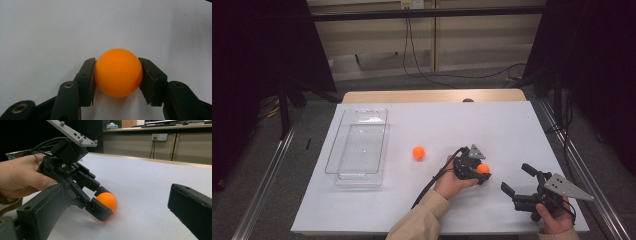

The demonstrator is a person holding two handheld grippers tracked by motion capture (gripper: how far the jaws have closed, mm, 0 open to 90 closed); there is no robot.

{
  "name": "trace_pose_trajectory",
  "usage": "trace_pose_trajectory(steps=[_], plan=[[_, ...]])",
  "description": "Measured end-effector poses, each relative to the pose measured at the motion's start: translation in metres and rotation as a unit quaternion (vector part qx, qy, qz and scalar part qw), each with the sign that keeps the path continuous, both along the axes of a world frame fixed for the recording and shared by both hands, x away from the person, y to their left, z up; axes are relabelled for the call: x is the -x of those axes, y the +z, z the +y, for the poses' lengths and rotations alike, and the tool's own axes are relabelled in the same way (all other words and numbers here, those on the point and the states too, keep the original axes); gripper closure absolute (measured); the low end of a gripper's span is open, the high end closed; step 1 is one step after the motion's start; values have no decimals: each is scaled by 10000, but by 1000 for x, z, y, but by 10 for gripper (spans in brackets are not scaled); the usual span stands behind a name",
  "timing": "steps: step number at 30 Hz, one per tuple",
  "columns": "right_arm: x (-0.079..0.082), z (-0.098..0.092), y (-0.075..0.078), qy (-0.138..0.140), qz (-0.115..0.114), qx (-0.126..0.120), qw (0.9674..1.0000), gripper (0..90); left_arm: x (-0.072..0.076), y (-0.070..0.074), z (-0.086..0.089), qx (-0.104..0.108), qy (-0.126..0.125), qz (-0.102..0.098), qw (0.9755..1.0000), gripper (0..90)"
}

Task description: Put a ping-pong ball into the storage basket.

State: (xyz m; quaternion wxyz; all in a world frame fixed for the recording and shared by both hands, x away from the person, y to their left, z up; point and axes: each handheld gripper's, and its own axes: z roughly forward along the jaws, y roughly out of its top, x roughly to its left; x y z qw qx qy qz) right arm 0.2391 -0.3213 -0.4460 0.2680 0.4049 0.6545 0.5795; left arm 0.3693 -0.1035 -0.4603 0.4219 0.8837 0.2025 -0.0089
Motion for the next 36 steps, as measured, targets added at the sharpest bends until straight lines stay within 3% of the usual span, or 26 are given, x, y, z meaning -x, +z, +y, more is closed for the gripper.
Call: trace_pose_trajectory(steps=[14,36], plan=[[0,0,0,0,12,7,10000,6,4,8,9,-2,-81,79,9999,508],[0,1,0,8,17,1,10000,6,2,10,28,37,121,253,9996,509]])
